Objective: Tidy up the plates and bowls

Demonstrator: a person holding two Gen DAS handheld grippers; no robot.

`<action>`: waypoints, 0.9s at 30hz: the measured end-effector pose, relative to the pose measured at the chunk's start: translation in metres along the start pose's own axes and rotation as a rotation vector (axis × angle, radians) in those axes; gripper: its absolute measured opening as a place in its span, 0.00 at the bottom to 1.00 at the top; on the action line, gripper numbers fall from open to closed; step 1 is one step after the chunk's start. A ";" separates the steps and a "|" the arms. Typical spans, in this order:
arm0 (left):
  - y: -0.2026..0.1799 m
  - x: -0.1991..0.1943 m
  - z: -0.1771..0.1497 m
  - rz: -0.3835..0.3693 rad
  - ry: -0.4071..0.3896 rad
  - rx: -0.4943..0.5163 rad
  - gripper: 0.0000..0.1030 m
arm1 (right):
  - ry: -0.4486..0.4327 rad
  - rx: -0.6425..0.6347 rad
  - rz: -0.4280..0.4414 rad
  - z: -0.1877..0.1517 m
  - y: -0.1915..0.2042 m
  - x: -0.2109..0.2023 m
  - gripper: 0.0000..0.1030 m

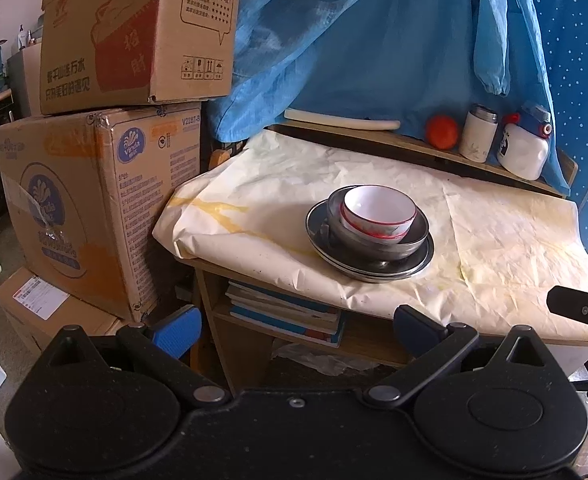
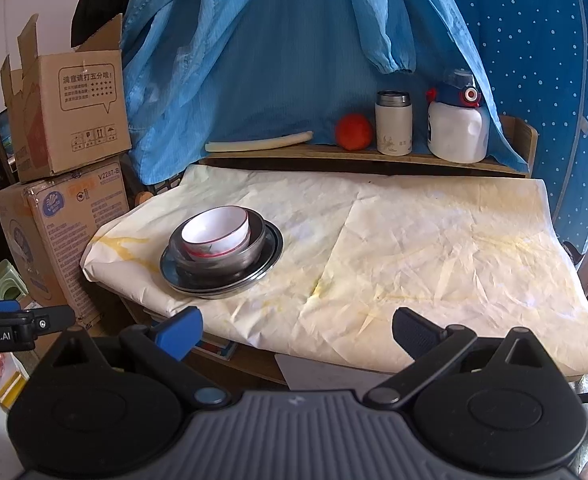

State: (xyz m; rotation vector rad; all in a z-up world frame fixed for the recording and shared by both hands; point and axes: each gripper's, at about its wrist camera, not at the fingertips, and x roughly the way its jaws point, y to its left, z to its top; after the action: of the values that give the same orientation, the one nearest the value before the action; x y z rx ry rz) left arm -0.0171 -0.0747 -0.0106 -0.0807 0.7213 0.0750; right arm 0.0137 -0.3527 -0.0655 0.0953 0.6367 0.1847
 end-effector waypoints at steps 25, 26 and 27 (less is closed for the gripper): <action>-0.004 0.001 0.001 0.003 -0.001 0.019 0.99 | -0.007 0.006 -0.004 0.001 -0.002 -0.002 1.00; -0.004 0.001 0.002 0.003 -0.001 0.019 0.99 | -0.007 0.007 -0.004 0.001 -0.002 -0.002 1.00; -0.005 0.001 0.001 0.003 -0.001 0.019 0.99 | -0.008 0.008 -0.004 0.001 -0.002 -0.002 1.00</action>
State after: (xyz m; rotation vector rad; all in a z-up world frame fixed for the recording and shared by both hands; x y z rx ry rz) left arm -0.0151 -0.0791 -0.0102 -0.0619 0.7214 0.0713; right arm 0.0131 -0.3555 -0.0638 0.1018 0.6300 0.1776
